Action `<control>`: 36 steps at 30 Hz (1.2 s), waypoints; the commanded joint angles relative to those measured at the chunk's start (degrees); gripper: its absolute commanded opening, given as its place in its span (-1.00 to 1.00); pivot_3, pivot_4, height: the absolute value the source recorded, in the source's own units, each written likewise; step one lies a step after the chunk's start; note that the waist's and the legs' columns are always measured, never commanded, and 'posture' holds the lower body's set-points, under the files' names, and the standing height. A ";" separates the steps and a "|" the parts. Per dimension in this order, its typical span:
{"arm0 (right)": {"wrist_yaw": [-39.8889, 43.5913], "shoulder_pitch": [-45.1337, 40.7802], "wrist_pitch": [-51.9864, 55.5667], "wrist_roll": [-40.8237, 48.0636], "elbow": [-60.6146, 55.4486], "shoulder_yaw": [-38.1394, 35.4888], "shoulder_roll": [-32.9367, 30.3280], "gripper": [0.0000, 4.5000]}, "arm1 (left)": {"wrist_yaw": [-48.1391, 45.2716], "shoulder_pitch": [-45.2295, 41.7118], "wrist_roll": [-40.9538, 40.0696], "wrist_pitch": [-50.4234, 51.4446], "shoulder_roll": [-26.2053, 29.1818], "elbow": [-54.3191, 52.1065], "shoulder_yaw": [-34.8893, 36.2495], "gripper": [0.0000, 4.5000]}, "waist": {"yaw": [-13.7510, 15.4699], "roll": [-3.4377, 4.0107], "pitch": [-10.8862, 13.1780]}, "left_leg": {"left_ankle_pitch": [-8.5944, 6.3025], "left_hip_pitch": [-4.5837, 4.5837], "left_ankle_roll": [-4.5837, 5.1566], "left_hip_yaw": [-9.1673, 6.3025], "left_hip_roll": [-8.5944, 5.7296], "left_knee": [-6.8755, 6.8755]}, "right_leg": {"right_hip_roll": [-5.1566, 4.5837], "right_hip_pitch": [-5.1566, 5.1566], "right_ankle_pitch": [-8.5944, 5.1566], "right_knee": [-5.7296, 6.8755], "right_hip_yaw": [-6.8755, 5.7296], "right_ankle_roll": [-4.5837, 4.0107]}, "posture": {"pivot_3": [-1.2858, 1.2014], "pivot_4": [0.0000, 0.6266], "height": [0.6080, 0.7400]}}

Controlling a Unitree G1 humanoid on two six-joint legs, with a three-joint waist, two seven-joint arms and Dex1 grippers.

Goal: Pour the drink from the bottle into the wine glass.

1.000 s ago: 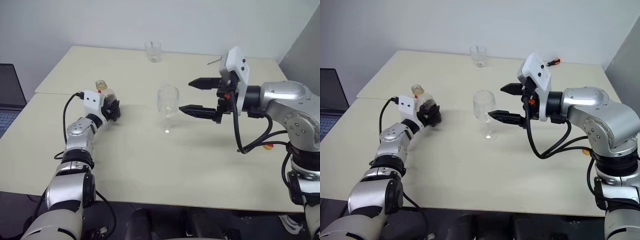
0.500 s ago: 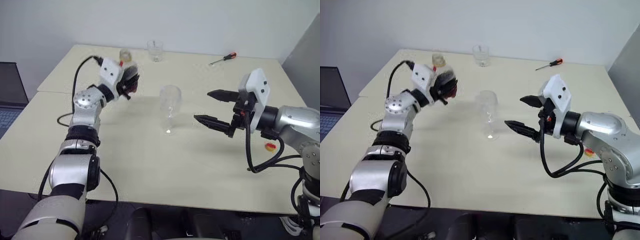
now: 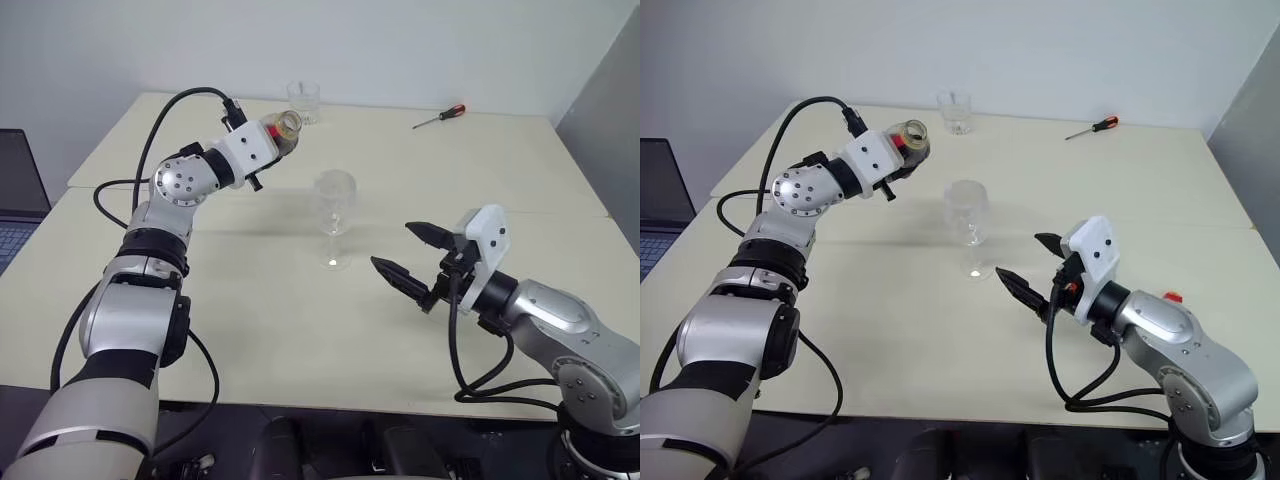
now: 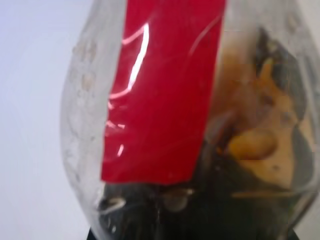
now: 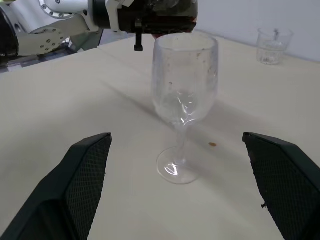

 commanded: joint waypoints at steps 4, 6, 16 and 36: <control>-0.91 0.30 -3.98 -3.32 -1.22 2.43 -0.11 1.00 | 8.22 -3.50 7.00 -5.70 1.65 -0.28 -3.90 -0.50 | 0.04 -0.01 0.00 | 0.00 -0.02 0.00 -0.01 0.00 0.16 | 0.00 0.01 -0.01 0.09 0.00 0.02 | 0.03 -0.52 1.00; -0.86 0.35 -4.38 -3.72 -0.98 2.95 -0.05 1.00 | 9.52 -3.72 7.98 -6.11 1.83 0.21 -4.51 -0.50 | 0.03 -0.02 0.01 | -0.01 -0.04 0.00 -0.02 0.00 0.26 | 0.00 0.02 -0.01 0.15 0.01 0.03 | 0.03 -0.52 1.00; -0.30 0.28 -5.73 -5.01 0.69 4.39 0.77 1.00 | 18.35 -5.82 14.30 -5.97 2.27 0.95 -8.51 -0.50 | 0.03 -0.02 0.01 | -0.01 -0.03 0.01 -0.02 0.00 0.44 | 0.00 0.01 -0.03 0.37 0.03 0.05 | 0.03 -0.52 1.00; 0.66 0.71 -6.56 -5.87 1.19 3.69 0.67 1.00 | 26.97 -9.12 22.70 -7.50 3.21 1.14 -14.85 -0.52 | 0.03 -0.03 0.02 | -0.01 -0.04 0.00 0.00 -0.01 0.46 | -0.01 0.00 -0.03 0.40 0.03 0.05 | 0.03 -0.52 1.00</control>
